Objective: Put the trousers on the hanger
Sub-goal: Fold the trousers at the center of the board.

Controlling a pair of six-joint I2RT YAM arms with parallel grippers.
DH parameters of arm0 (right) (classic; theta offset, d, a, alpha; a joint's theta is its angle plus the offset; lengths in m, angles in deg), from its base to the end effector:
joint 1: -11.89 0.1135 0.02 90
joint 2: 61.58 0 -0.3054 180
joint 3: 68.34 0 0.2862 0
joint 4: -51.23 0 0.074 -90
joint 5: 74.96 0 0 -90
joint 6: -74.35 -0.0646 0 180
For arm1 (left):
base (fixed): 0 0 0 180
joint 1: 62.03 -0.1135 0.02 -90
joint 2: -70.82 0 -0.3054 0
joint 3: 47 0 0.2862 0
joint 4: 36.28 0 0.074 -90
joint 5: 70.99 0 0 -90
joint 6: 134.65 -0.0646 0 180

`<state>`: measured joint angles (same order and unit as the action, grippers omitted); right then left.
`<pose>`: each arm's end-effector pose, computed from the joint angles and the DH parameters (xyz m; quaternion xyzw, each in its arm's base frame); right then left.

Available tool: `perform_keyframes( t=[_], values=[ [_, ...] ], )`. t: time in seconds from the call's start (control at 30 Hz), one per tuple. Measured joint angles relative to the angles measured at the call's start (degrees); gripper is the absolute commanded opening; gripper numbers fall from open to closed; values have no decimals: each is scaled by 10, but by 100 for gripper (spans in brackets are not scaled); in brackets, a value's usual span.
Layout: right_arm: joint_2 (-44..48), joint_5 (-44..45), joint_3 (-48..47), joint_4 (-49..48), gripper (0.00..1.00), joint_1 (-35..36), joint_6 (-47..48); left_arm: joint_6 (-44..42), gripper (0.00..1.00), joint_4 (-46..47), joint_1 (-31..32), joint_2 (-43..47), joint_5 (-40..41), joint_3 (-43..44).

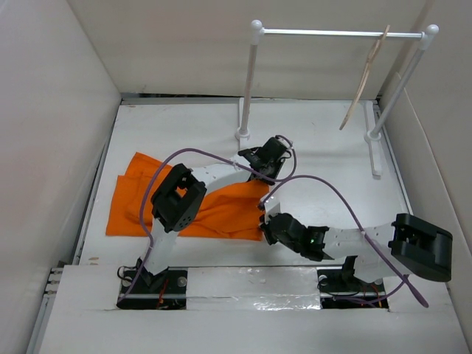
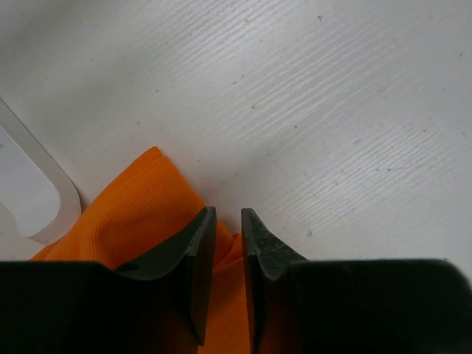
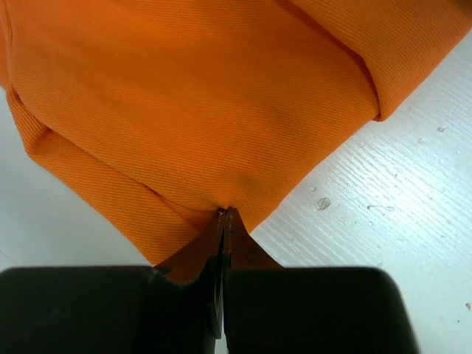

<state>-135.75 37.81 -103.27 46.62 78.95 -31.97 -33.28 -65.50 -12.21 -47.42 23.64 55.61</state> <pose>0.1276 0.2373 0.1504 -0.2891 0.8237 0.1724 0.4564 0.3512 -0.4079 0.2078 0.2892 0.8763 -0.1631 0.3492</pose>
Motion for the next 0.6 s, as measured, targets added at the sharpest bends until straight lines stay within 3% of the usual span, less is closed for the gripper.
perform_keyframes(
  t=[0.07,0.1,0.6],
  values=[
    [6,3,1,2,0,0,-2,-4,2,-2,0,-4,3,0],
    [12,4,2,4,0,0,-3,-6,0,-4,0,-6,5,0],
    [82,58,45,54,0,99,-96,-11,0,16,-31,-17,14,0]
  ],
)
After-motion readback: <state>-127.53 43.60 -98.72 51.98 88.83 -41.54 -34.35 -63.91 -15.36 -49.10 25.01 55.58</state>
